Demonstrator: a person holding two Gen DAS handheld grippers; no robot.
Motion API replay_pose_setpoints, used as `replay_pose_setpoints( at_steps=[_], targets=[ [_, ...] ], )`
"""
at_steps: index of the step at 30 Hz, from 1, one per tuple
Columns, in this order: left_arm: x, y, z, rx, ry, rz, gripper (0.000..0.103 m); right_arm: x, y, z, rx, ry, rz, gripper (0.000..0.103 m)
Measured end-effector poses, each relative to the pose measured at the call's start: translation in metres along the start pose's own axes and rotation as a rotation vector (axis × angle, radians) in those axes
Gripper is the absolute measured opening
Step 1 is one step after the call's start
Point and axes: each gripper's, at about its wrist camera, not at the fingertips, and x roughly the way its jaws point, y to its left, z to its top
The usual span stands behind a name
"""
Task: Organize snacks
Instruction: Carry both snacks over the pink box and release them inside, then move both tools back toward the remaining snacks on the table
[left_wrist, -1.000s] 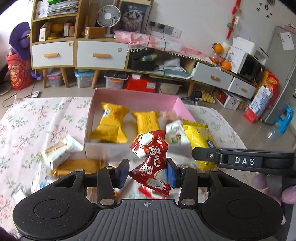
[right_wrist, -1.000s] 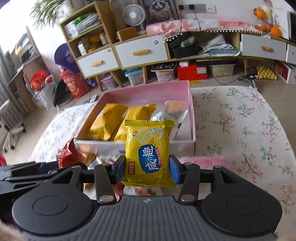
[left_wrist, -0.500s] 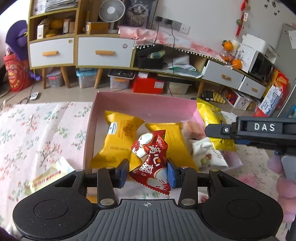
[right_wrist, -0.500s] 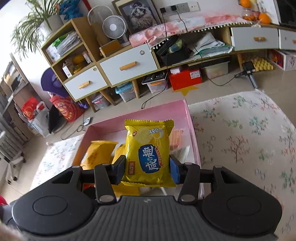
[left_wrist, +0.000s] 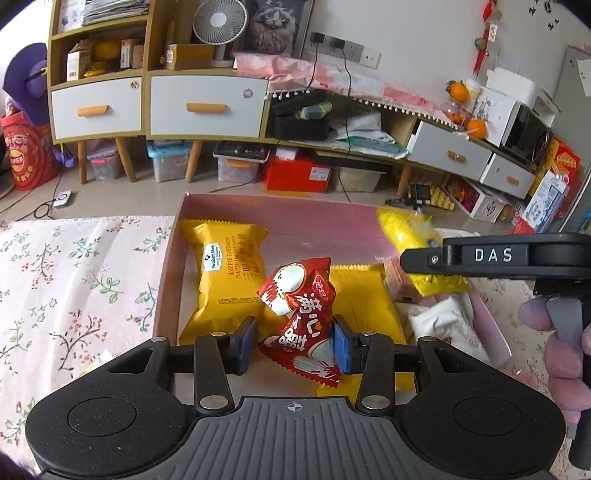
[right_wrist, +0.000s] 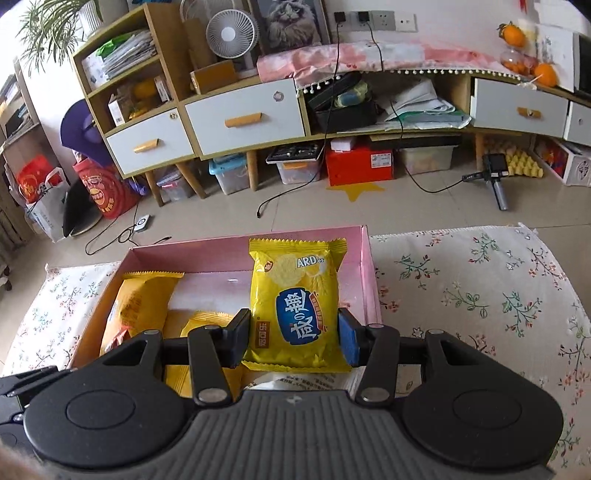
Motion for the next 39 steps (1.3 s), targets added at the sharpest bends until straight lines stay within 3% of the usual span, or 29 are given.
replay_pose_setpoints(
  at_steps=[3, 6, 9, 12, 16, 27, 39],
  targets=[
    [-0.002, 0.002, 0.000, -0.008, -0.026, -0.018, 0.043, -0.001, -0.002, 0.002, 0.008, -0.002, 0.026, 0.047],
    [-0.003, 0.003, -0.002, -0.014, -0.031, -0.025, 0.057, -0.004, -0.003, 0.004, 0.026, -0.015, 0.036, 0.058],
    [-0.006, 0.002, -0.005, 0.004, -0.037, -0.020, 0.073, -0.008, -0.004, 0.003, 0.022, -0.013, 0.033, 0.059],
    [-0.011, 0.000, -0.006, 0.022, -0.028, -0.014, 0.076, -0.014, -0.005, 0.002, 0.016, -0.014, 0.033, 0.068],
    [-0.025, -0.004, -0.006, 0.031, -0.036, -0.018, 0.088, -0.026, -0.006, 0.002, 0.015, -0.026, 0.031, 0.076],
    [-0.076, 0.002, -0.026, 0.076, -0.008, 0.037, 0.098, -0.064, 0.003, -0.018, -0.036, -0.027, 0.029, 0.098],
    [-0.121, 0.038, -0.065, 0.088, 0.027, 0.137, 0.101, -0.083, 0.021, -0.057, -0.125, 0.017, 0.049, 0.103]
  ],
)
